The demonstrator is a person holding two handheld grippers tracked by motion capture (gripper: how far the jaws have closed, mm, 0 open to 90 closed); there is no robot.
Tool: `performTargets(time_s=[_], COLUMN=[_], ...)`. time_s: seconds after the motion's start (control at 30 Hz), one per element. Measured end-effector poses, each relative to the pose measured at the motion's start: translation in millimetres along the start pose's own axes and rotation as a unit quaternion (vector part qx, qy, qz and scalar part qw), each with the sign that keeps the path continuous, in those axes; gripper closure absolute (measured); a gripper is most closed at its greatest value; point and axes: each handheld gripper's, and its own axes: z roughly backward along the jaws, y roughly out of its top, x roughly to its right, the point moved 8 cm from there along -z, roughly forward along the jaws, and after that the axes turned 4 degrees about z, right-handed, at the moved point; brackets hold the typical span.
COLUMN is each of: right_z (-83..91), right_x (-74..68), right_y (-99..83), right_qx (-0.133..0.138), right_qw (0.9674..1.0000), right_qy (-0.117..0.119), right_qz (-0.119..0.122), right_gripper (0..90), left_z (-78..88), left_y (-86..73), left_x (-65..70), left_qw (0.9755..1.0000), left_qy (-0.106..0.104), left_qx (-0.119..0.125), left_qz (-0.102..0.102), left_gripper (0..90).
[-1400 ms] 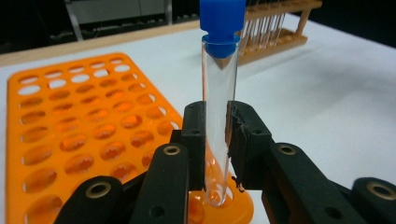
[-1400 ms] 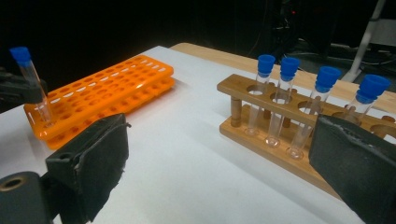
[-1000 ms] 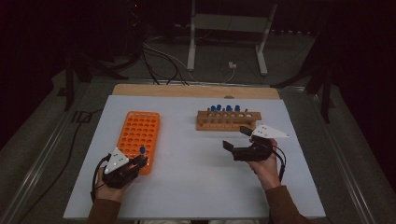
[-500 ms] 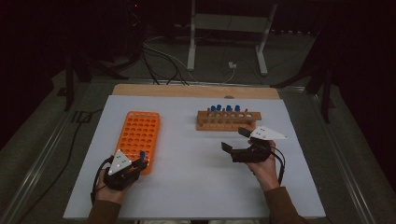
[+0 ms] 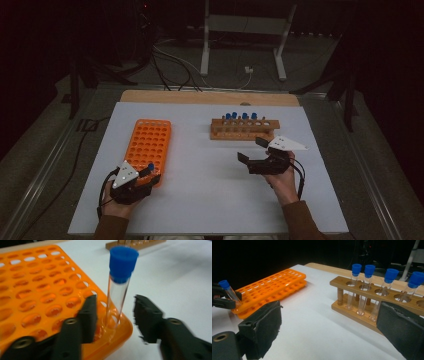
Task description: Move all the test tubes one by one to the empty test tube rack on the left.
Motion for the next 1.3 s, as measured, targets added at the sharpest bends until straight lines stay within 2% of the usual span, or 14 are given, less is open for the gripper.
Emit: performTargets(time_s=[0.07,0.1,0.13,0.17,0.2,0.27,0.3,0.33,0.4,0.53,0.7,0.83,1.03,1.3], right_z=[-0.3,-0.5,-0.5,-0.4,-0.4,-0.4,-0.2,-0.2,0.2,1.1,1.0,0.4,-3.1,-11.2], right_x=[-0.1,-0.6,-0.6,-0.7,-0.7,0.1,1.1,1.1,2.5,6.7,17.6,26.8,41.1,61.7], right_y=[-0.1,0.0,0.0,0.1,0.1,0.1,0.3,0.3,0.8,2.4,6.1,11.9,21.3,27.7], right_qx=[0.000,0.000,0.000,0.000,0.000,0.000,0.000,0.000,0.001,0.000,-0.003,-0.006,-0.009,-0.018], right_qw=[1.0000,1.0000,1.0000,1.0000,1.0000,1.0000,1.0000,1.0000,1.0000,0.9999,0.9995,0.9990,0.9980,0.9957], right_qy=[0.000,-0.002,-0.002,-0.002,-0.002,-0.003,-0.005,-0.005,-0.007,-0.017,-0.032,-0.044,-0.061,-0.089], right_qz=[0.001,0.004,0.004,0.004,0.004,0.004,0.002,0.002,0.000,0.002,-0.005,-0.007,-0.012,-0.020], right_gripper=[5.8,5.7,5.7,5.7,5.7,5.7,5.7,5.7,5.7,5.7,5.7,5.8,5.8,5.7], left_z=[1.9,2.8,3.9,5.1,6.1,7.4,7.9,8.0,8.8,12.0,17.0,18.7,23.3,23.0], left_y=[2.8,4.2,5.6,7.1,8.7,10.8,11.7,12.6,14.4,18.0,22.0,22.1,24.9,24.4], left_x=[-0.6,-1.2,-2.3,-2.8,-3.5,-5.0,-6.0,-6.7,-7.9,-11.3,-14.7,-19.3,-23.7,-23.1], left_qw=[0.9999,0.9998,0.9996,0.9995,0.9993,0.9989,0.9987,0.9986,0.9985,0.9983,0.9975,0.9964,0.9948,0.9949], left_qy=[0.008,0.012,0.018,0.019,0.022,0.030,0.034,0.036,0.034,0.033,0.034,0.042,0.048,0.052], left_qx=[0.010,0.014,0.019,0.023,0.028,0.032,0.034,0.034,0.037,0.043,0.058,0.065,0.080,0.077], left_qz=[0.001,0.004,0.007,0.010,0.011,0.014,0.014,0.017,0.021,0.023,0.023,0.036,0.041,0.038], left_gripper=[45.3,35.2,35.2,26.5,26.5,17.8,9.0,9.0,1.3,0.7,5.2,1.0,0.4,0.4])
